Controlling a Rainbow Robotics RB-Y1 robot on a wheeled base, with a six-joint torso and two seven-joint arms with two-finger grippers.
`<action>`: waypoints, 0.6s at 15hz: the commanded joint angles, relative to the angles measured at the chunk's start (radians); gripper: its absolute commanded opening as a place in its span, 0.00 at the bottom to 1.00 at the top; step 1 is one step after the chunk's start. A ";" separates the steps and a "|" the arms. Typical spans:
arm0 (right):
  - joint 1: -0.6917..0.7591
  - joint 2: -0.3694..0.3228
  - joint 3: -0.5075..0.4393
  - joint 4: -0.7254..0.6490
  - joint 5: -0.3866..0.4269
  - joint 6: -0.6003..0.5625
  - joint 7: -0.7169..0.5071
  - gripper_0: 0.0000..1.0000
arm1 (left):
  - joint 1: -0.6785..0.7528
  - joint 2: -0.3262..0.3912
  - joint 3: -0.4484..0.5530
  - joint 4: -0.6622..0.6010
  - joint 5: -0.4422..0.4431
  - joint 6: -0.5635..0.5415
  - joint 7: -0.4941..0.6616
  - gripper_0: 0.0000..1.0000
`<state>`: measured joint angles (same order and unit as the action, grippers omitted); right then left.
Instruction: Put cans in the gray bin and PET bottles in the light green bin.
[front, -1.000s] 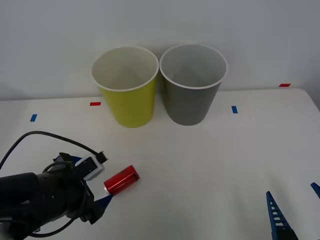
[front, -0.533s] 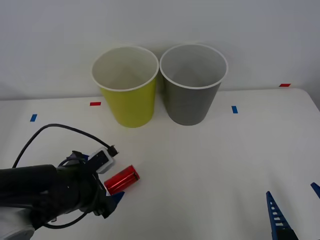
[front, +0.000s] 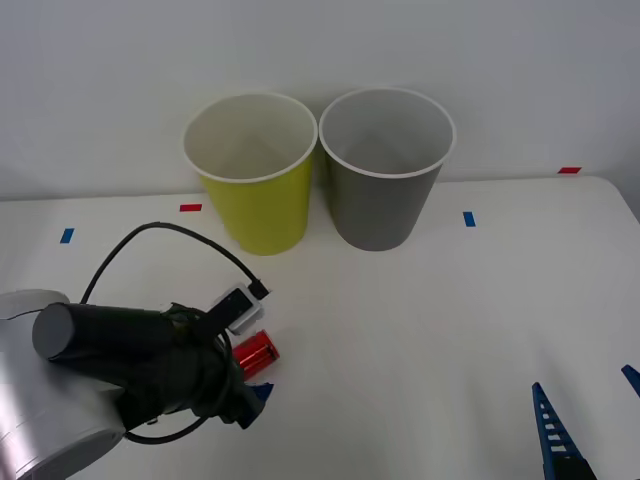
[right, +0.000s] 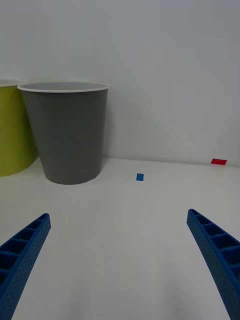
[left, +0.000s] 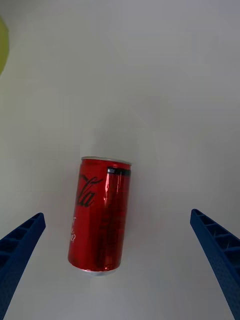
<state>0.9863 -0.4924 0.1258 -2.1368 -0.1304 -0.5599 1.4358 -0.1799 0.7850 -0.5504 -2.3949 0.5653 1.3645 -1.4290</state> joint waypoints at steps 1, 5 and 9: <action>0.000 0.000 0.000 0.000 0.000 0.000 0.000 0.95 | -0.039 -0.066 -0.036 0.053 -0.024 0.035 -0.011 1.00; 0.000 0.000 0.000 0.000 0.000 0.000 0.000 0.95 | -0.092 -0.115 -0.063 0.102 -0.064 0.096 -0.018 1.00; 0.000 0.000 0.000 0.000 0.000 0.000 0.000 0.95 | -0.113 -0.162 -0.063 0.178 -0.068 0.127 -0.041 1.00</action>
<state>0.9863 -0.4924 0.1258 -2.1368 -0.1304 -0.5599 1.4358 -0.2864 0.6332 -0.6135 -2.2311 0.4968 1.4708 -1.4615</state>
